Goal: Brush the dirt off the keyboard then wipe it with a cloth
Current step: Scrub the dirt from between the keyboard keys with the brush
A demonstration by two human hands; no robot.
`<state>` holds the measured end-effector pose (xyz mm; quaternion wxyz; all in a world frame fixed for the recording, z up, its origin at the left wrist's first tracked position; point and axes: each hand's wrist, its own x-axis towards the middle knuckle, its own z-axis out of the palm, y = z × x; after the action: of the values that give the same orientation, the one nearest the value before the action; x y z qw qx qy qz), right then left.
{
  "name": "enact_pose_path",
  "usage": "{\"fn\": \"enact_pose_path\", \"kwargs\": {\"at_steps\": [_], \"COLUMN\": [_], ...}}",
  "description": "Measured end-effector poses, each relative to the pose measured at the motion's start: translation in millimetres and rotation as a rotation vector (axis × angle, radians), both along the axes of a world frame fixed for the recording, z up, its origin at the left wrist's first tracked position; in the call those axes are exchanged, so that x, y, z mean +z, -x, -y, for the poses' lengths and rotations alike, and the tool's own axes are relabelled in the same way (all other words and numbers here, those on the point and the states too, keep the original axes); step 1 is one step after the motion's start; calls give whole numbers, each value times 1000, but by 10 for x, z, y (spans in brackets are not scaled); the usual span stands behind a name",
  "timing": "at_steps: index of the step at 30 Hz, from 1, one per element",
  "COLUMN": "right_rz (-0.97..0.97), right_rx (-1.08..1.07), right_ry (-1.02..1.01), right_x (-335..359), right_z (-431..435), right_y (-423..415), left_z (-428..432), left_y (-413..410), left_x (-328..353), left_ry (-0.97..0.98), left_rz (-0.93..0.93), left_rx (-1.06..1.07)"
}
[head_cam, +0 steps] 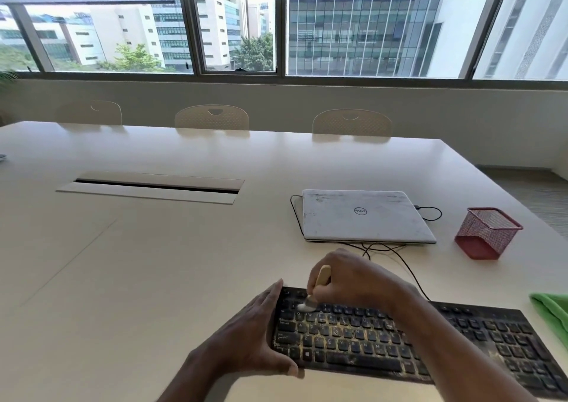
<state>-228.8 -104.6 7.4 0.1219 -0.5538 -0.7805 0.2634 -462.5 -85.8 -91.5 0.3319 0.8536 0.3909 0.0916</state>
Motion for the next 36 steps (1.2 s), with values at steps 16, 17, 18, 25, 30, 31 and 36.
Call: {"fn": "enact_pose_path", "kwargs": {"at_steps": [16,17,18,25,30,31,36], "right_rz": [-46,-44,-26,-10,55,55,-1], "right_rx": [-52,-37,-26,-90,-48,-57,-110], "right_ry": [-11,-8,-3,4,-41,-30,-50], "right_x": [67,65,61,79,87,68,46], "right_z": [121,128,135,211,233,236,252], "right_y": [-183,-174,-178,-341,-318,-351,-414], "left_z": [-6,-2,4,16,29,31,34], "left_y": [-185,-205,-223,-325,-427,-438,-473], "left_x": [47,64,79,127,171,174,180], "left_ry": [-122,-129,-136,-156,-166,-165,-183], "left_rz": [-153,-165,-175,-219,-233,-231,-219], "left_rx": [-68,-79,-90,-137,-159,-160,-160]}}
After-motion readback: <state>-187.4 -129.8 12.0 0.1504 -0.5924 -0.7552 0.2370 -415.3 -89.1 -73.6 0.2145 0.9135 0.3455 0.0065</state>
